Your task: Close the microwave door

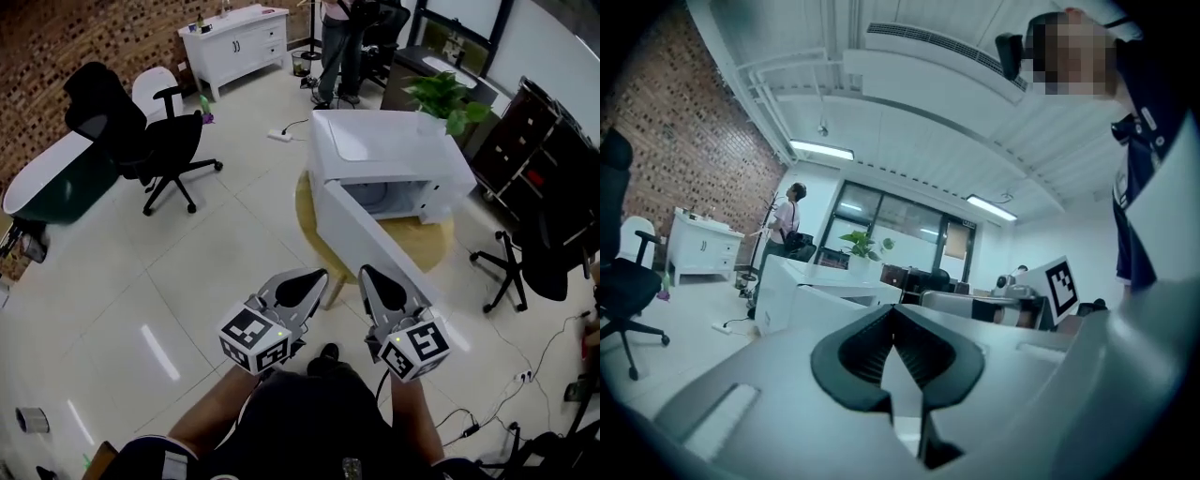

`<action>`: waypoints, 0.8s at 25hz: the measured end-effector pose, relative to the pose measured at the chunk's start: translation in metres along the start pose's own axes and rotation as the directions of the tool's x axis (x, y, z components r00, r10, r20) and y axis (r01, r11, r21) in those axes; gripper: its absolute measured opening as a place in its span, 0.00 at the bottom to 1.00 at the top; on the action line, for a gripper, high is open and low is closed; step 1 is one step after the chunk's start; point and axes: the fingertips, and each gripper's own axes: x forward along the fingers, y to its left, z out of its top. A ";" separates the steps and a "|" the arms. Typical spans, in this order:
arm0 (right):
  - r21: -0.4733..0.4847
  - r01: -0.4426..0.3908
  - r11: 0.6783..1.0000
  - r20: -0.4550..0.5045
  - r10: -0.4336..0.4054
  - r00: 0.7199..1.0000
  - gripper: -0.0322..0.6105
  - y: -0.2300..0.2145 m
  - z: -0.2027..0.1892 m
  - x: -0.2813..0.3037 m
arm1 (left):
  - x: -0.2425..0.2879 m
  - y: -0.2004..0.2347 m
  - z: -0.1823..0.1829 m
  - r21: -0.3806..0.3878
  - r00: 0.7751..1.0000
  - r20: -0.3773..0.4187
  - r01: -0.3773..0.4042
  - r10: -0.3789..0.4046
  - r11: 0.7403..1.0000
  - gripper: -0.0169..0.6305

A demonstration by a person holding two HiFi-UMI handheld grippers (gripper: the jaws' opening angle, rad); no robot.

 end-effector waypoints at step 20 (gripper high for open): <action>0.056 0.274 0.960 -0.055 -0.272 0.961 0.05 -0.078 -0.038 -0.069 | 0.095 -0.047 -0.027 0.006 0.959 -0.124 0.257 -0.254 0.967 0.03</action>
